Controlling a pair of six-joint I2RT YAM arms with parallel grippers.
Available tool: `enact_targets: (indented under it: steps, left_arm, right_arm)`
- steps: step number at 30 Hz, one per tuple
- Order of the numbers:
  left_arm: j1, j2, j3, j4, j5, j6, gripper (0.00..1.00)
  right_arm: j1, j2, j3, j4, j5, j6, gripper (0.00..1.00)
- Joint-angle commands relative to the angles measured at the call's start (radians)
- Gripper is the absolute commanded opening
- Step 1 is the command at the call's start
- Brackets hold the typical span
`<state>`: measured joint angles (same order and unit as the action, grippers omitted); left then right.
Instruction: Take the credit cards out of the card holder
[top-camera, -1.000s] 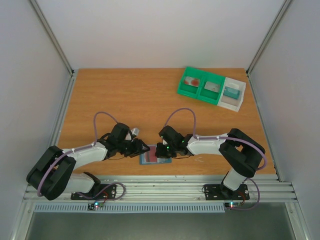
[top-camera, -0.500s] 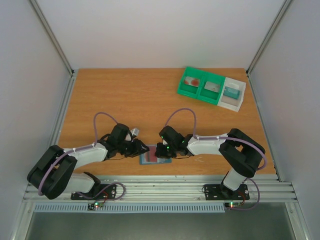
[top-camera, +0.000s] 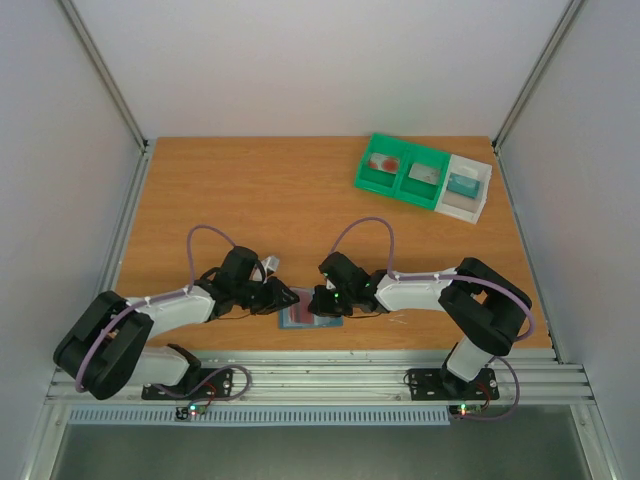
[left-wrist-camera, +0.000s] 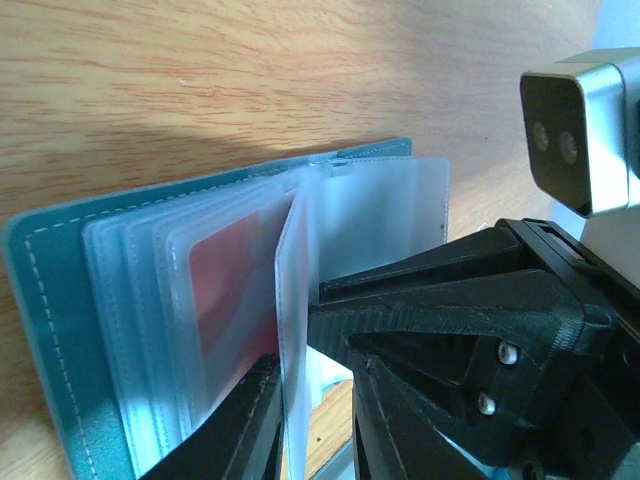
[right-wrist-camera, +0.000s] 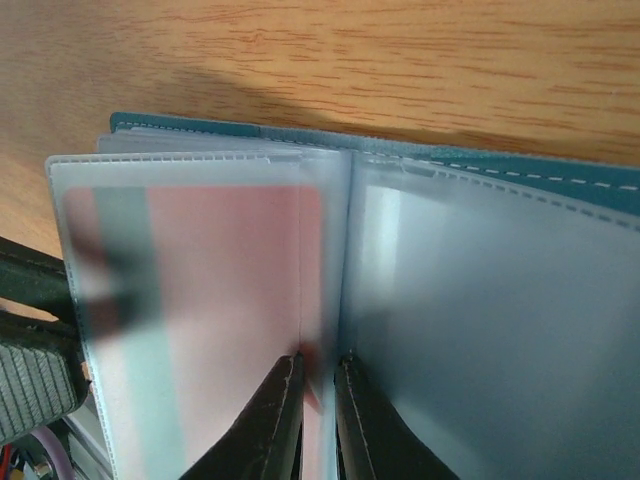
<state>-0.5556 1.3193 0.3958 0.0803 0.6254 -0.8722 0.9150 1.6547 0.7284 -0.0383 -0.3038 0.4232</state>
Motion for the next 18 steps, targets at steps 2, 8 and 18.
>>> enact_targets:
  steps: [2, 8, 18]
  left_arm:
    - [0.001, -0.019, 0.015, 0.065, 0.037, -0.009, 0.21]
    - [0.0, -0.01, 0.021, 0.073, 0.066, -0.019, 0.32]
    - [-0.017, 0.039, 0.03, 0.148, 0.101, -0.051, 0.32]
  right_arm:
    - [0.013, -0.012, -0.014, -0.001, 0.006, 0.015, 0.12]
    - [0.013, -0.03, -0.014, -0.023, 0.044, 0.007, 0.13]
    - [0.013, -0.041, 0.005, -0.046, 0.064, 0.0, 0.13]
